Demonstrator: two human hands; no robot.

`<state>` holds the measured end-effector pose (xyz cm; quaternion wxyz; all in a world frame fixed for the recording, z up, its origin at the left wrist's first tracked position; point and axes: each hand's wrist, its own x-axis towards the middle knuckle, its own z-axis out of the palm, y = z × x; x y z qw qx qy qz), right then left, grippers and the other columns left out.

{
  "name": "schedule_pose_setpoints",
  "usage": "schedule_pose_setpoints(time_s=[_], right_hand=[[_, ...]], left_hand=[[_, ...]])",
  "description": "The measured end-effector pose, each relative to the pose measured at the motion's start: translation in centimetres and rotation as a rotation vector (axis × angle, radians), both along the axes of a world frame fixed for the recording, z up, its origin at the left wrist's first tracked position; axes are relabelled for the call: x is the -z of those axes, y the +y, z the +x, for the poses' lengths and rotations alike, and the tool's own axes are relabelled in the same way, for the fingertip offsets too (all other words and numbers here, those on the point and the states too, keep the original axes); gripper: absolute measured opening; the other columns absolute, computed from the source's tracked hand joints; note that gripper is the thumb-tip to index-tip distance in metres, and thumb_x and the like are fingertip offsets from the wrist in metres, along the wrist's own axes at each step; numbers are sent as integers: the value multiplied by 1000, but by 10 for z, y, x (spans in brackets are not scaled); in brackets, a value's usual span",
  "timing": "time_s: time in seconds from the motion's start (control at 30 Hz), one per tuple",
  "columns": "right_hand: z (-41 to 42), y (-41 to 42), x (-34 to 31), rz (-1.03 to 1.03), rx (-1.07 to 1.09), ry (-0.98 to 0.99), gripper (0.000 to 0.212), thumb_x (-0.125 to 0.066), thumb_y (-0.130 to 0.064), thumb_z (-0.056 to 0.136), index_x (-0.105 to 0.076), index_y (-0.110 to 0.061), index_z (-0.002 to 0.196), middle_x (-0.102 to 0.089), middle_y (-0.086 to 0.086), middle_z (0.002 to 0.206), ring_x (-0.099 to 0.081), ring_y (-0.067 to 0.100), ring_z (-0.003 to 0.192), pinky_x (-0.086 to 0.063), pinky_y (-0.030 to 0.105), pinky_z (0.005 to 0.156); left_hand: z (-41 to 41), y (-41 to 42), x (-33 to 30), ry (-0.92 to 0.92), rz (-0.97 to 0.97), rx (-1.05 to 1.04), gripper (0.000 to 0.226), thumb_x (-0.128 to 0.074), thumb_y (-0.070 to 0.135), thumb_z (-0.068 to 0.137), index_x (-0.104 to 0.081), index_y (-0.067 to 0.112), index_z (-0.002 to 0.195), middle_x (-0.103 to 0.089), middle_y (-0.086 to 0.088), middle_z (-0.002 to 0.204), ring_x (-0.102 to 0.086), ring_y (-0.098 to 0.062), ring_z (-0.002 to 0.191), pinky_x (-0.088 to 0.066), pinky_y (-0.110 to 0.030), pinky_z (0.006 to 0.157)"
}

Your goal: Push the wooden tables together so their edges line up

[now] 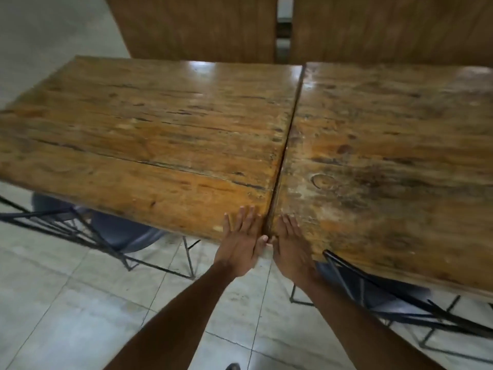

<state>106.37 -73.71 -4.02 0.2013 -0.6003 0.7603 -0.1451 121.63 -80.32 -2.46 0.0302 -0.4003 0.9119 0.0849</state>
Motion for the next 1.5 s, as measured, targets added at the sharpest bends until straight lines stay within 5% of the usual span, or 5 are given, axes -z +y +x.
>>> schedule_pose_setpoints(time_s=[0.33,1.0,1.3,1.5], right_hand=[[-11,-56,19,-118,143,193,56,-21,-30,106,-19,-10,158,-16,7,168,-5,22,156,-8,45,126],[-10,-57,20,-61,132,259,59,-20,-30,104,-11,-12,160,-8,6,169,3,22,156,-6,48,126],[-11,-68,-7,245,96,199,67,-23,-38,106,9,-9,158,15,10,168,17,30,153,8,51,123],[35,-89,-73,242,119,54,68,-31,-44,104,-6,-14,160,-5,4,169,-5,34,155,-10,50,124]], left_hand=[[-1,-41,46,206,-39,161,57,-19,34,106,-28,5,154,-26,-15,164,-14,-31,155,-13,-61,122],[-25,-60,50,173,-29,146,56,-18,34,107,-26,6,155,-28,-13,164,-14,-31,154,-10,-60,123],[-24,-73,-22,-182,169,184,62,-19,37,106,1,9,158,10,-13,168,19,-36,152,5,-57,123],[38,-85,-103,-175,94,45,69,-24,47,106,-10,2,157,6,-17,168,13,-41,153,2,-63,121]])
